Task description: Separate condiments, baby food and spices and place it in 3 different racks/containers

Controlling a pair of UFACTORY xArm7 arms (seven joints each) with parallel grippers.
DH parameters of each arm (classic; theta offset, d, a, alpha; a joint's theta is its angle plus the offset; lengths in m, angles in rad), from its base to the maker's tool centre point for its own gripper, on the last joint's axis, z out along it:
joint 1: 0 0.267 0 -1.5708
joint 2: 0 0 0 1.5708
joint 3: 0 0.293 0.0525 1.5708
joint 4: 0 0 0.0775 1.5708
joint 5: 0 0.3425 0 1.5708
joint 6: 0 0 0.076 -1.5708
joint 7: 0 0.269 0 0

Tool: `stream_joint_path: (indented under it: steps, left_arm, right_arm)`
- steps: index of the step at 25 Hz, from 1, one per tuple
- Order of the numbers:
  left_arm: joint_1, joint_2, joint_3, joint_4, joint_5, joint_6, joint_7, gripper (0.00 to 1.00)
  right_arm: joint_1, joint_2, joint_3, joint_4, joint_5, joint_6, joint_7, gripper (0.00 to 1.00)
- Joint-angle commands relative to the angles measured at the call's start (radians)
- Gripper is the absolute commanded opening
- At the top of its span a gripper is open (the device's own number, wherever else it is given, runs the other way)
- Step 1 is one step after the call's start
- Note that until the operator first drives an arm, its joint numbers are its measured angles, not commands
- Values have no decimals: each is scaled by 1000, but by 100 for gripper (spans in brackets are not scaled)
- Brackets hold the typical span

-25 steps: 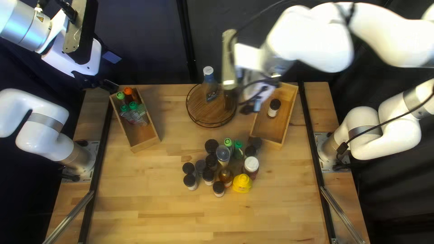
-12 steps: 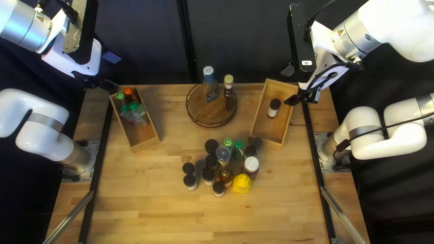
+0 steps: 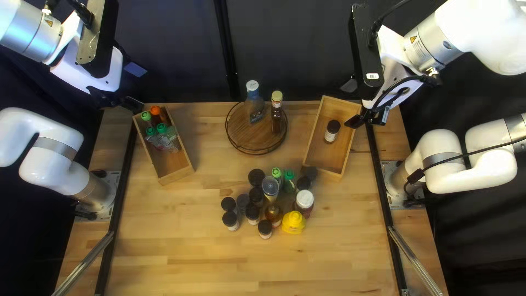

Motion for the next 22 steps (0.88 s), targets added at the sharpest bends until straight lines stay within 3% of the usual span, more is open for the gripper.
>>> stream_joint_path:
  steps: [1,7,13,22]
  left_arm:
    - [-13,114,20,-38,16,-172,-26,100]
    - [-58,373,71,38,-30,-271,-16,100]
    - [-103,568,99,124,-114,-272,22,100]
    - [-118,854,139,227,-328,-366,173,100]
  right_arm:
    - [0,0,0,0,0,0,0,100]
    - [0,0,0,0,0,0,0,100]
    - [0,0,0,0,0,0,0,100]
    - [0,0,0,0,0,0,0,100]
